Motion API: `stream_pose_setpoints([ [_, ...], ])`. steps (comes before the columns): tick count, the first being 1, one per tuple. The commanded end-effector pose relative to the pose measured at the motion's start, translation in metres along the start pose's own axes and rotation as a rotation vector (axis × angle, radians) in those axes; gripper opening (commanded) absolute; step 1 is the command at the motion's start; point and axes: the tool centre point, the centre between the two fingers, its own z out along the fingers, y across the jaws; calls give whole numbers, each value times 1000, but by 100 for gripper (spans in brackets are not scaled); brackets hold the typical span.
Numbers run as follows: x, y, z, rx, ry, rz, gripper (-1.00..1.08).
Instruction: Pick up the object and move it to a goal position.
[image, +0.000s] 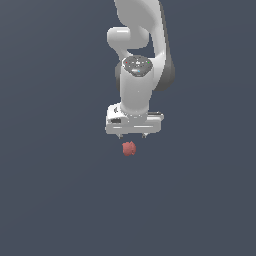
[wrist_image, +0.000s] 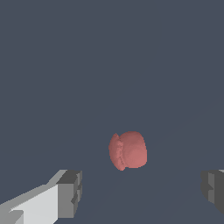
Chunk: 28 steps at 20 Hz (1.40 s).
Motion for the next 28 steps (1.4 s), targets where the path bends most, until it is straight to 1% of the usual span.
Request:
stream_pose_setpoints([
  [1, 0, 0, 0, 0, 0, 0, 100],
  [4, -2, 4, 2, 1, -7, 16, 100],
  [9, -10, 20, 6, 6, -32, 77, 100],
  [13, -10, 20, 6, 6, -32, 79, 100],
  [19, -12, 18, 21, 7, -28, 40, 100],
  [28, -20, 11, 68, 14, -12, -89, 100],
])
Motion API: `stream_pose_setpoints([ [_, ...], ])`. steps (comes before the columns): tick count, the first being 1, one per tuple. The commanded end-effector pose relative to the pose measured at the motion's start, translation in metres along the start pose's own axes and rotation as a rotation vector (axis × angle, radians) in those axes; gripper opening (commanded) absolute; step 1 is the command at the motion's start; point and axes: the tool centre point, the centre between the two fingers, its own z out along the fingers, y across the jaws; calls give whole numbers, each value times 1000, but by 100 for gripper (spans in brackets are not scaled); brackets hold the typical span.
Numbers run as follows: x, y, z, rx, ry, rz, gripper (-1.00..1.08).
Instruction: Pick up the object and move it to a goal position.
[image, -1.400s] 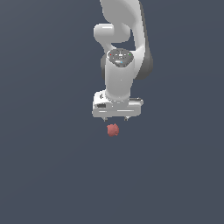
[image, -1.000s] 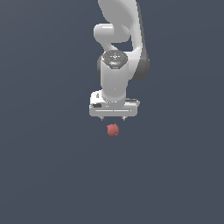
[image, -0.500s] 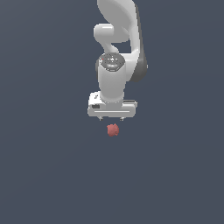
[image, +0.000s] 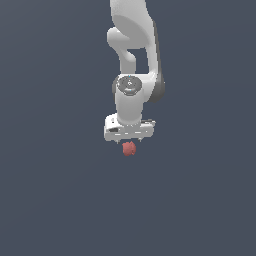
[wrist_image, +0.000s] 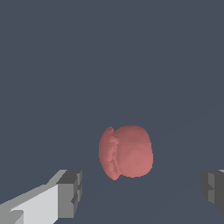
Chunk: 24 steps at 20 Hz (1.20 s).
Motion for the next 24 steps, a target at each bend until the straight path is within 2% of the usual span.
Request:
stream_pose_setpoints([
  [1, -2, -2, 12, 2, 5, -34, 100],
  [14, -6, -5, 32, 4, 9, -74, 100],
  [24, -6, -5, 73, 5, 10, -77, 100],
])
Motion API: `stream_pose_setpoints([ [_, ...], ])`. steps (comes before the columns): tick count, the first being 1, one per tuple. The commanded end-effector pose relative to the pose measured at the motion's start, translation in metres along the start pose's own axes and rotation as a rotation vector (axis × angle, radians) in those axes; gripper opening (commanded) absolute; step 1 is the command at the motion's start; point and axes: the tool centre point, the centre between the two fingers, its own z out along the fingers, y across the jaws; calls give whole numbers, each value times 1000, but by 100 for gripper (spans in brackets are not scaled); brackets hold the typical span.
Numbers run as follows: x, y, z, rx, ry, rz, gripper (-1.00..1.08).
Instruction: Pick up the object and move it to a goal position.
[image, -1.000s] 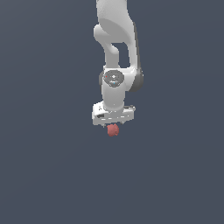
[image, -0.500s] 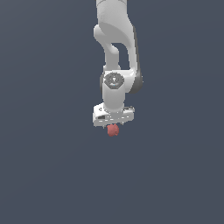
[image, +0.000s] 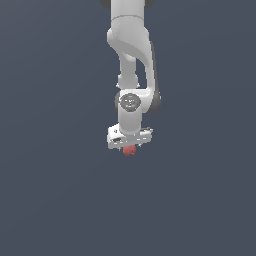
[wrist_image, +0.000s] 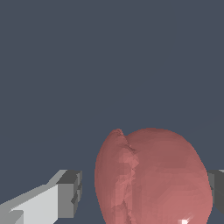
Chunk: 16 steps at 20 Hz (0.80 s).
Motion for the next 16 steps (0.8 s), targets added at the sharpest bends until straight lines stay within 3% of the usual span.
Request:
stream_pose_setpoints([
  [1, 1, 0, 7, 0, 1, 0, 100],
  [4, 1, 0, 9, 0, 1, 0, 100],
  [5, 1, 0, 9, 0, 1, 0, -100],
  [16, 1, 0, 9, 0, 2, -2, -100],
])
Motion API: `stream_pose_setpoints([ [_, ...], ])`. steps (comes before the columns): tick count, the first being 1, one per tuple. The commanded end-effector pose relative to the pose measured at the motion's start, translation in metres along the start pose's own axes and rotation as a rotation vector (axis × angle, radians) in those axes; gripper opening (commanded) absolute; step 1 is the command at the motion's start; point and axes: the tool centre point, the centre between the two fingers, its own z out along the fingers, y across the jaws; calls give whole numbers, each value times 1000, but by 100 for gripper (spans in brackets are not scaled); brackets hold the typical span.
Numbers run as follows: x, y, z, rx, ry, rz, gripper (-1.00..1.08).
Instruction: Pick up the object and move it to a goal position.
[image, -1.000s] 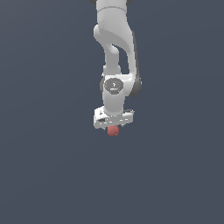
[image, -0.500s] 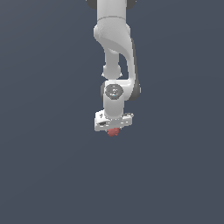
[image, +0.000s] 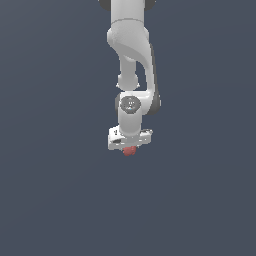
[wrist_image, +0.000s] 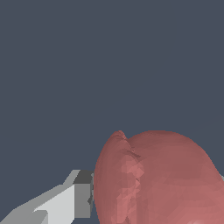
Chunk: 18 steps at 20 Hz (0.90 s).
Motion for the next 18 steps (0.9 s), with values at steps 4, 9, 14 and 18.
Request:
stream_pose_setpoints([
  [4, 3, 7, 0, 0, 0, 0, -100],
  [9, 12, 26, 0, 0, 0, 0, -100],
  [14, 25, 55, 0, 0, 0, 0, -100],
  [18, 37, 81, 0, 0, 0, 0, -100],
])
